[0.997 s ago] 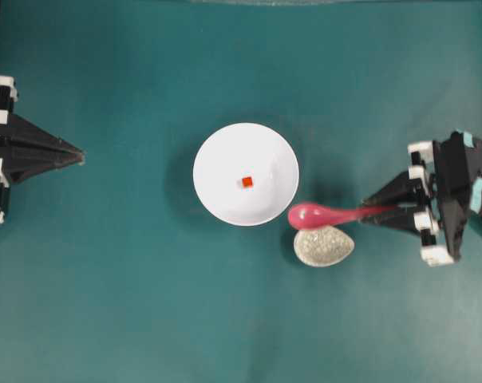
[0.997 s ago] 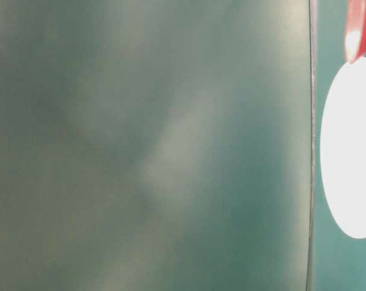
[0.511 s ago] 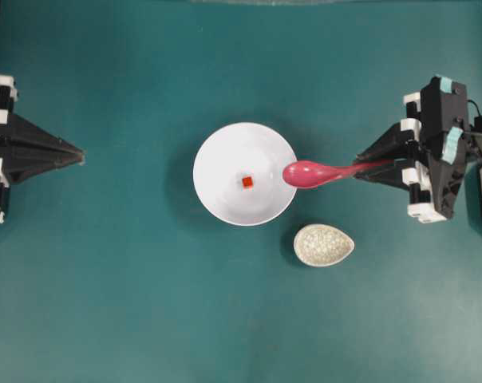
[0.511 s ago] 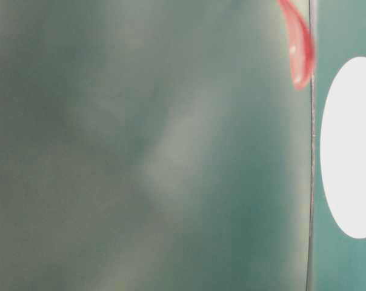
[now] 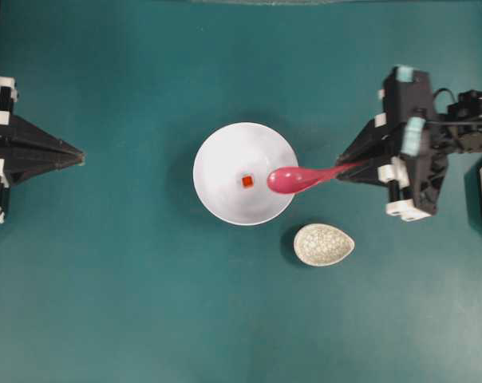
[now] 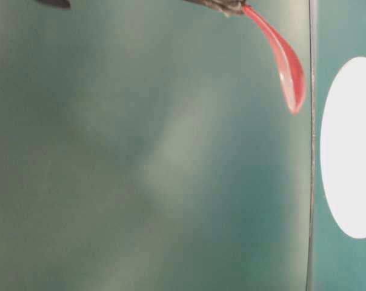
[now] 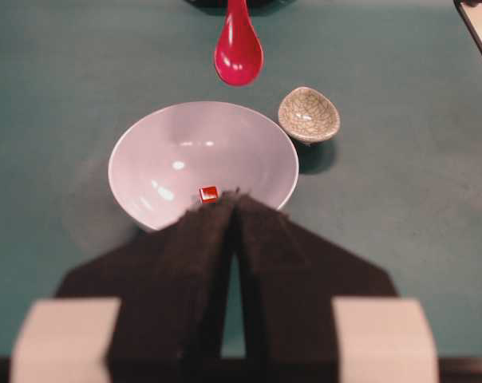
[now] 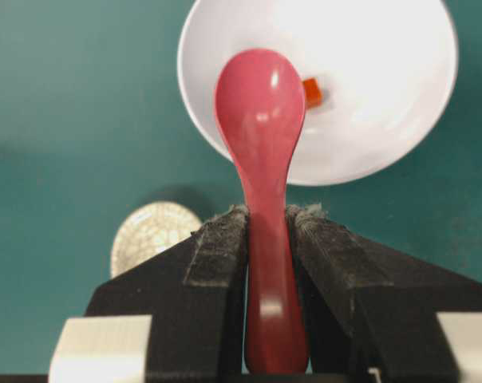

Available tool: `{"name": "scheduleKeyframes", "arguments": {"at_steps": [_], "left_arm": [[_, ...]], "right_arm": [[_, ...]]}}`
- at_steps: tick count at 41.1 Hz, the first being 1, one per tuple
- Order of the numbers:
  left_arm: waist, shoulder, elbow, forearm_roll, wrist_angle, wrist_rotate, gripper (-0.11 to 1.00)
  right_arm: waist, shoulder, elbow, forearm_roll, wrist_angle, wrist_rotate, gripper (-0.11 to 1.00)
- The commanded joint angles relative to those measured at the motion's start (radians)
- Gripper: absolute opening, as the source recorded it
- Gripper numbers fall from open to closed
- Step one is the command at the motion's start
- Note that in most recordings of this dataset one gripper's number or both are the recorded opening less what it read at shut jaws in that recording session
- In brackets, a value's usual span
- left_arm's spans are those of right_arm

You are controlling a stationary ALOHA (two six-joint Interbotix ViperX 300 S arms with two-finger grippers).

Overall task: Grip the spoon and scoop the red block from the bowl with right arm.
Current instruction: 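Lower the spoon bowl into the white bowl behind the red cube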

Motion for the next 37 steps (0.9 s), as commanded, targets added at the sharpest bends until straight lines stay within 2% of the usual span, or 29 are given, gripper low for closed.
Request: {"name": "scheduleKeyframes", "arguments": {"at_steps": [1,9,18,23,37], "left_arm": [[0.0,0.008,-0.012,0.002,-0.003,-0.002,0.0],[0.0,0.008,-0.014,0.003,-0.005,-0.002,0.0],[0.005,0.008,-0.014,0.003,-0.005,-0.002,0.0],[0.014,0.008,-0.014,0.002,-0.005,-0.002,0.0],[0.025,0.008,-0.012,0.002,-0.006,-0.002,0.0]], "right_arm": [[-0.008,0.054,-0.072,0.0,0.049,0.008,0.24],[-0.026,0.181,-0.172,-0.011,0.123,0.025,0.24],[-0.034,0.275,-0.253,-0.066,0.187,0.028,0.24],[-0.035,0.308,-0.273,-0.084,0.216,0.028,0.24],[-0.041,0.348,-0.291,-0.086,0.225,0.029,0.24]]}}
